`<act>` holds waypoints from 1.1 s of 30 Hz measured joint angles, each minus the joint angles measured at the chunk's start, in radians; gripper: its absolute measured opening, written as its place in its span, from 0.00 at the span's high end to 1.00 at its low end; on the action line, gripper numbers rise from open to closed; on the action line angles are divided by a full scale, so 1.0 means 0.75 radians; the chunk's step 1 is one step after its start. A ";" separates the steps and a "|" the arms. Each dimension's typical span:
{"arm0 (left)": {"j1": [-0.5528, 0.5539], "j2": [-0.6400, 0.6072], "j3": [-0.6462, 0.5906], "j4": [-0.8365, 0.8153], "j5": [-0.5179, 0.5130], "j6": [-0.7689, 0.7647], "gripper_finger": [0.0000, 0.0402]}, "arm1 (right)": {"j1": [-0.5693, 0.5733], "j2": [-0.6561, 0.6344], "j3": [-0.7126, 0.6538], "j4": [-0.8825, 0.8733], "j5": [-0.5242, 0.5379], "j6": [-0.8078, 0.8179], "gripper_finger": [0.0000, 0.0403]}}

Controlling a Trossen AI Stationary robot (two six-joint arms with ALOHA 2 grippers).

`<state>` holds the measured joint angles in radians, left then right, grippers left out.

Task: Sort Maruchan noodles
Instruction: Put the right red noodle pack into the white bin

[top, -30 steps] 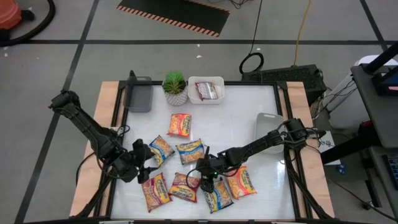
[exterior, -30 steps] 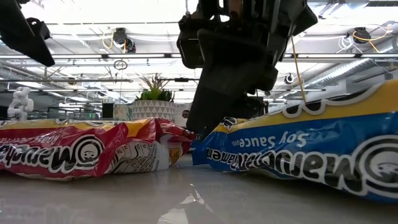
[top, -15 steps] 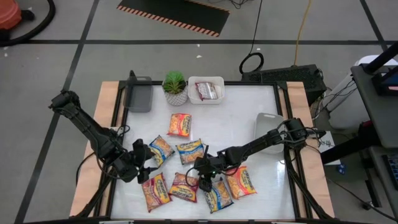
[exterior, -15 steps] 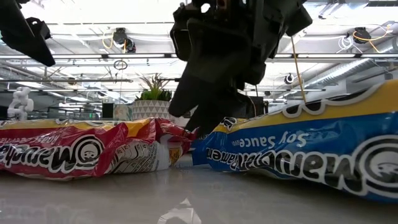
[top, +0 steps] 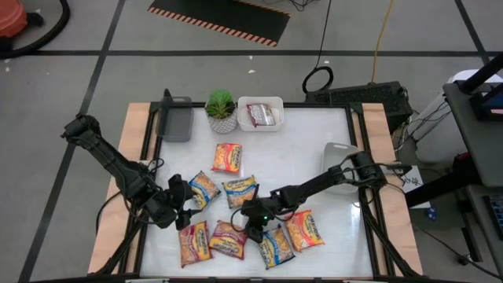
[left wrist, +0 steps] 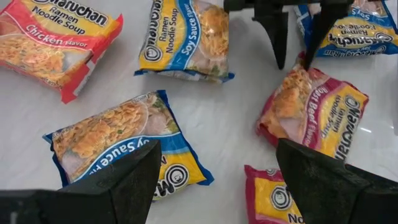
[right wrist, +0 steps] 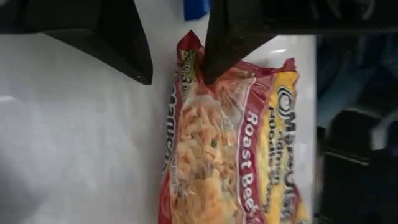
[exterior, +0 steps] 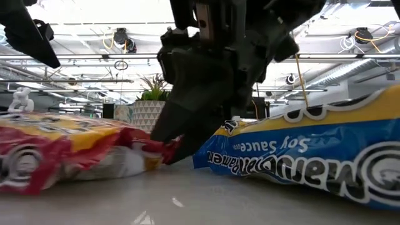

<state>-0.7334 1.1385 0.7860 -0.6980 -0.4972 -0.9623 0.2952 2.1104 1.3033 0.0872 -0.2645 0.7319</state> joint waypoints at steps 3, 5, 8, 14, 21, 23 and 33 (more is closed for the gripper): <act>0.000 0.000 0.000 0.000 0.004 0.013 0.20 | -0.010 0.021 0.000 0.034 -0.037 -0.006 0.72; 0.000 0.000 0.000 0.000 0.004 0.017 0.20 | -0.017 0.022 0.000 0.028 -0.039 -0.024 0.76; 0.000 0.000 0.000 -0.001 0.005 0.027 0.20 | -0.028 0.015 -0.001 0.020 -0.039 -0.058 0.84; 0.000 0.000 0.000 -0.002 0.005 0.039 0.20 | -0.035 0.015 -0.001 0.022 -0.039 -0.153 0.98; 0.000 0.000 0.000 -0.001 0.004 0.040 0.20 | -0.034 -0.025 -0.005 0.020 -0.024 -0.199 0.99; 0.000 0.000 0.001 0.000 0.004 0.046 0.20 | -0.035 -0.057 -0.006 0.013 0.017 -0.226 0.99; 0.000 0.000 0.001 0.006 -0.001 0.040 0.20 | 0.004 -0.297 -0.005 -0.066 0.346 -0.344 1.00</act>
<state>-0.7334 1.1385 0.7864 -0.6937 -0.4980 -0.9323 0.2984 1.8877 1.2995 0.0378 -0.0049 0.4737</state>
